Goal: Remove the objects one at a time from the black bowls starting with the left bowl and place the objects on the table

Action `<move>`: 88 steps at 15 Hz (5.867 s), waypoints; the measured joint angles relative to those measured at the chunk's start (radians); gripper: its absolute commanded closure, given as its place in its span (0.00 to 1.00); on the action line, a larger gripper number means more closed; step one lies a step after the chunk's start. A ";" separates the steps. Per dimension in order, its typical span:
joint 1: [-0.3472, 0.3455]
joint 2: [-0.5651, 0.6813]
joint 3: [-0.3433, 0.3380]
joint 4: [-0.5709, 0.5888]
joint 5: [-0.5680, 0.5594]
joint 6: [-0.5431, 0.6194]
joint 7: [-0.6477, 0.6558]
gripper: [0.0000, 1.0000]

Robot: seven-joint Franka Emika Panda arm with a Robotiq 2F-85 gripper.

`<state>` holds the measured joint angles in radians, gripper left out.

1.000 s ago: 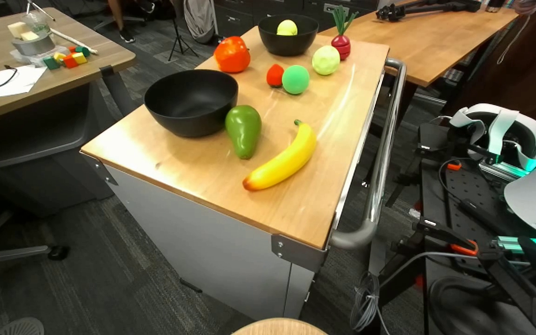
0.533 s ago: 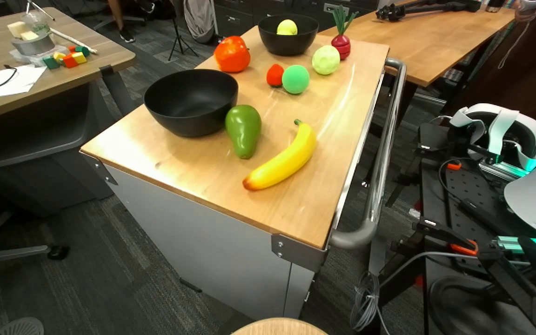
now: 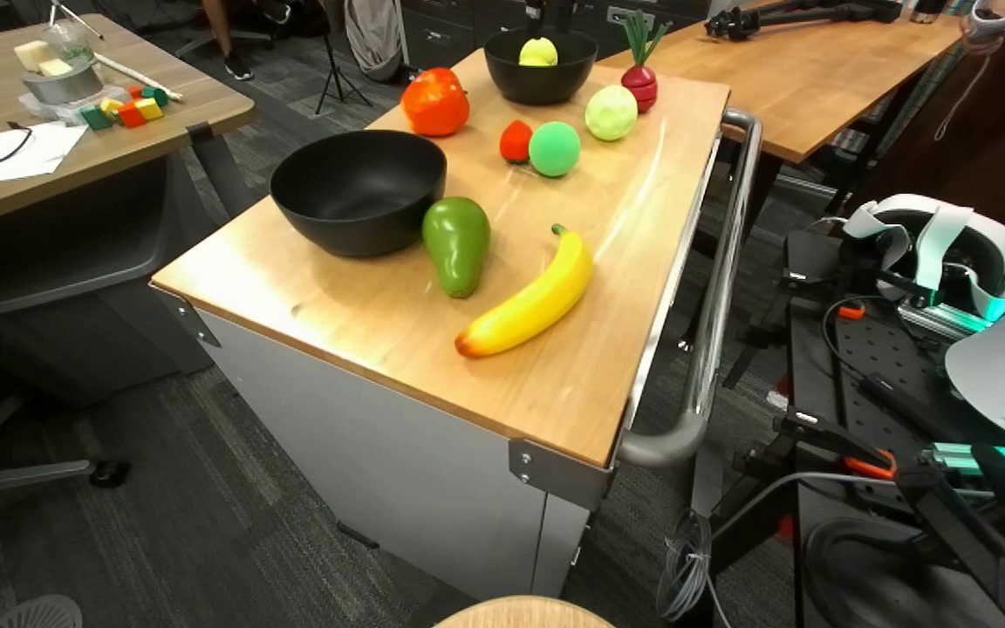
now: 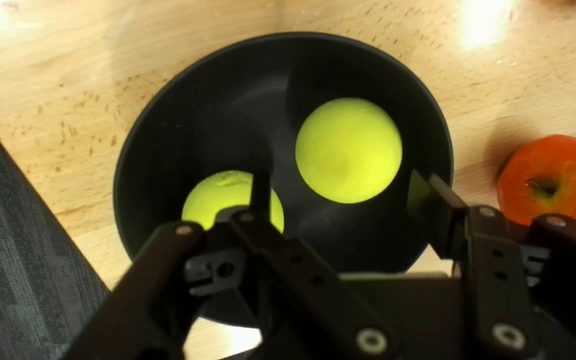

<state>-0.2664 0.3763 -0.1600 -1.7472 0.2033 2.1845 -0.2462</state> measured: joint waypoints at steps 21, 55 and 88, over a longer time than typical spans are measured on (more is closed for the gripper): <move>-0.009 0.091 0.001 0.052 -0.005 0.040 0.069 0.31; -0.042 0.095 0.057 0.041 0.076 0.038 0.054 0.85; 0.060 -0.242 0.092 -0.381 0.118 0.234 -0.526 0.00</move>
<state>-0.2061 0.1343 -0.0676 -2.1284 0.3214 2.4186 -0.7719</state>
